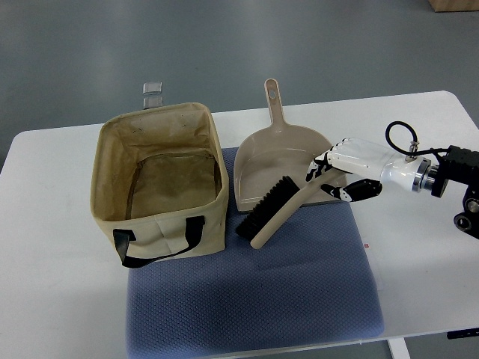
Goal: Put pink broom in yellow bag with right hand
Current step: 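Lift the brush with the right hand and carry it over the bag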
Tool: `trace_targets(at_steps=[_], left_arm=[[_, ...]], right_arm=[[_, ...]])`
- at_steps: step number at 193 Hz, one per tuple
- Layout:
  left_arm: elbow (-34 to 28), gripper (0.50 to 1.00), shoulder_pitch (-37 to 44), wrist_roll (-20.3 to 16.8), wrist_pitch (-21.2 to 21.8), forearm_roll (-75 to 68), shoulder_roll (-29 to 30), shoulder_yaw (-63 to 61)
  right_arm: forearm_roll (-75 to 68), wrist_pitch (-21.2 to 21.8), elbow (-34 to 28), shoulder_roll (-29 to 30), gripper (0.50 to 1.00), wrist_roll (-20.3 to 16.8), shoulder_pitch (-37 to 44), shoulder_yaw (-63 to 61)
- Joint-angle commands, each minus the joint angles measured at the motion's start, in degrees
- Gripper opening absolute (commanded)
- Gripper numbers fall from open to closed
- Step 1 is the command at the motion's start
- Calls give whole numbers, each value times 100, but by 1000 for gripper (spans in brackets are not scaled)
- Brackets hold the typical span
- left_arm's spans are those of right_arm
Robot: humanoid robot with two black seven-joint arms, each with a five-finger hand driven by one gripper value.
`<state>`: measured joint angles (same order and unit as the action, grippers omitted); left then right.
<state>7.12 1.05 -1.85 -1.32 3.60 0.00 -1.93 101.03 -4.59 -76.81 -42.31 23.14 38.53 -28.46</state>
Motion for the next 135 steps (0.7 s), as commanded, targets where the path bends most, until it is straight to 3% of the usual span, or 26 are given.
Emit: trace_targets(at_steps=[1,77,114,135], left_arm=[[0,1000,0,0,0,0,0,0],[0,1000,0,0,0,0,0,0],[0,1000,0,0,0,0,0,0],[0,1000,0,0,0,0,0,0]], right_arm=[[-145,-50,0,-261,500,24,58,-124],[-1569,-42,96,-1394,500,-55,1446,-116],[-1507,266,158,-1227,500,-64,2106,-80],[-1270,398,158,-691,500,-134,2431,-63]])
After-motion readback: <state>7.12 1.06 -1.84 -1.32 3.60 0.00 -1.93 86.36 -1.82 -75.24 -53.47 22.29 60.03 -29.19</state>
